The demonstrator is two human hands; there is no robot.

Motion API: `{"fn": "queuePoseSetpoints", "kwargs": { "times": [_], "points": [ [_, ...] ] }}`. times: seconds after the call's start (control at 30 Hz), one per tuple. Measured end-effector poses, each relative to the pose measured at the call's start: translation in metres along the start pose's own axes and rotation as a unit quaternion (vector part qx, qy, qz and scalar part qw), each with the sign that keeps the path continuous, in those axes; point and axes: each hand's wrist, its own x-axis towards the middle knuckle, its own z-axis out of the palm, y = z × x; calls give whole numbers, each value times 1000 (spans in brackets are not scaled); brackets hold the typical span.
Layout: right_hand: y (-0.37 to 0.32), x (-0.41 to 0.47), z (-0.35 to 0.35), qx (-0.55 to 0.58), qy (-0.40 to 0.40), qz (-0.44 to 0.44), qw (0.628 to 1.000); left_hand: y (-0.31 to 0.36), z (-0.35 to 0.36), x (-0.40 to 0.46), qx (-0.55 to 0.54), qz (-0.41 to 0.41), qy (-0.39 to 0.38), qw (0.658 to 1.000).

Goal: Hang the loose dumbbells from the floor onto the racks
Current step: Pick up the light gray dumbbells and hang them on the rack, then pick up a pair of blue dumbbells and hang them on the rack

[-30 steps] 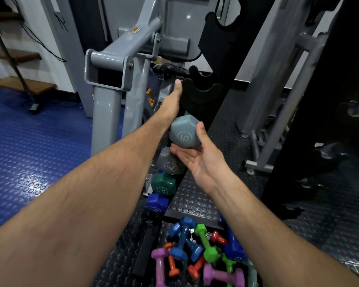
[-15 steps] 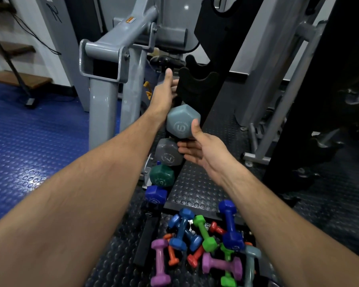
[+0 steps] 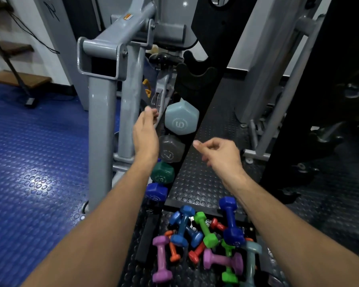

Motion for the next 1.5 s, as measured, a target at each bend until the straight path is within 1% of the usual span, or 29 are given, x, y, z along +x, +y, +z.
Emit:
{"fn": "queuePoseSetpoints", "kwargs": {
  "times": [0.07,0.17,0.23,0.27,0.37,0.43,0.57,0.63,0.67,0.73,0.87,0.97,1.03,1.07,1.13,1.23,1.33,1.43,1.5],
  "points": [
    [18,-5,-1,-27,-24,27,999,-22,-7,-19,11,-34,59,998],
    [55,-12,-4,-64,-35,69,995,-69,-20,-47,27,-105,126,986],
    [89,-15,-5,-99,-51,96,989,-100,-27,-69,70,-146,153,975],
    [107,-17,-5,-109,-62,118,985,-113,-30,-82,85,-161,154,971],
    [162,-22,-1,-147,-97,183,967,-150,-37,-121,139,-233,132,953],
    [194,-26,1,-193,-108,210,952,-176,-40,-139,173,-291,98,936],
    [246,-30,15,-256,-144,221,930,-228,-43,-164,230,-363,-20,903],
    [268,-27,29,-262,-172,232,921,-249,-41,-172,248,-393,-58,884],
    [279,-25,36,-262,-182,232,919,-259,-41,-175,251,-403,-64,878],
    [293,-21,49,-263,-199,218,918,-270,-40,-178,238,-421,-69,872],
    [308,-5,75,-269,-230,194,915,-299,-36,-181,175,-475,-46,861],
    [318,9,92,-269,-229,174,919,-325,-34,-183,125,-504,-47,853],
    [325,18,103,-261,-223,170,924,-359,-35,-186,113,-519,-39,846],
    [329,23,109,-262,-216,167,925,-364,-32,-187,108,-526,-37,843],
    [333,32,120,-273,-205,154,927,-358,-27,-186,105,-532,-33,840],
    [342,47,134,-258,-199,143,934,-368,-19,-183,92,-559,-23,824],
    [345,59,143,-270,-226,130,927,-378,-12,-177,86,-592,-30,801],
    [352,67,153,-290,-247,119,917,-388,-6,-172,56,-624,-25,779],
    [358,72,157,-293,-251,121,915,-391,-2,-169,37,-630,-15,775]
  ]
}}
